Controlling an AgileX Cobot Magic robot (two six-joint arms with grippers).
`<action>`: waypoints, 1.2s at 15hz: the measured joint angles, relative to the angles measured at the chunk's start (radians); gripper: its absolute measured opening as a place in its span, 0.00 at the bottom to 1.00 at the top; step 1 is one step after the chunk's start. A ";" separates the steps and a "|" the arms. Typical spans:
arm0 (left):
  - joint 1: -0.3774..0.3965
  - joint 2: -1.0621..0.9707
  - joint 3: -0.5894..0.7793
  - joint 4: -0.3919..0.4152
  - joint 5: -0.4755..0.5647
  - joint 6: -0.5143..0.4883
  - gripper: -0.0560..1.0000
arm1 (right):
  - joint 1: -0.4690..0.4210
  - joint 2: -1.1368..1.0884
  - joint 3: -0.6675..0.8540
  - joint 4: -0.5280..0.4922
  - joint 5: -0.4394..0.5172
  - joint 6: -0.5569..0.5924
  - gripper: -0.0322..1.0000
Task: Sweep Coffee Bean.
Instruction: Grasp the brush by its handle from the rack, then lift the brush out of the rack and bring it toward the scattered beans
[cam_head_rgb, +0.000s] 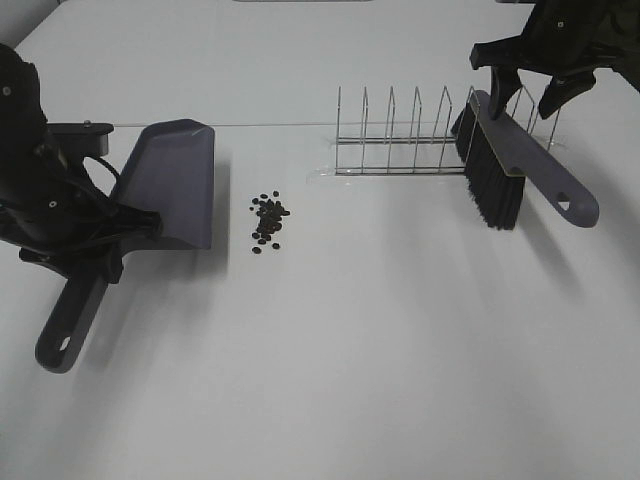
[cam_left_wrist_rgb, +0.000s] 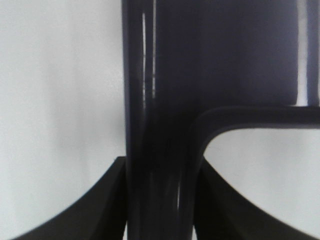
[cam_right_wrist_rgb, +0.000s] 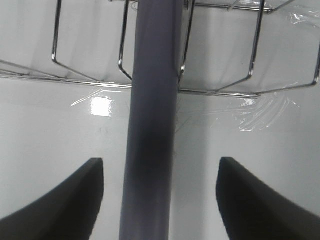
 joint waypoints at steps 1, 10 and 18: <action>0.000 0.000 0.000 0.000 0.000 0.000 0.39 | 0.000 0.012 0.000 0.000 -0.001 0.000 0.65; 0.000 0.000 0.000 0.000 0.000 0.001 0.39 | 0.000 0.106 -0.004 0.038 -0.015 0.000 0.57; 0.000 0.000 0.000 0.000 0.000 0.003 0.39 | 0.000 0.114 -0.087 0.046 0.046 0.015 0.39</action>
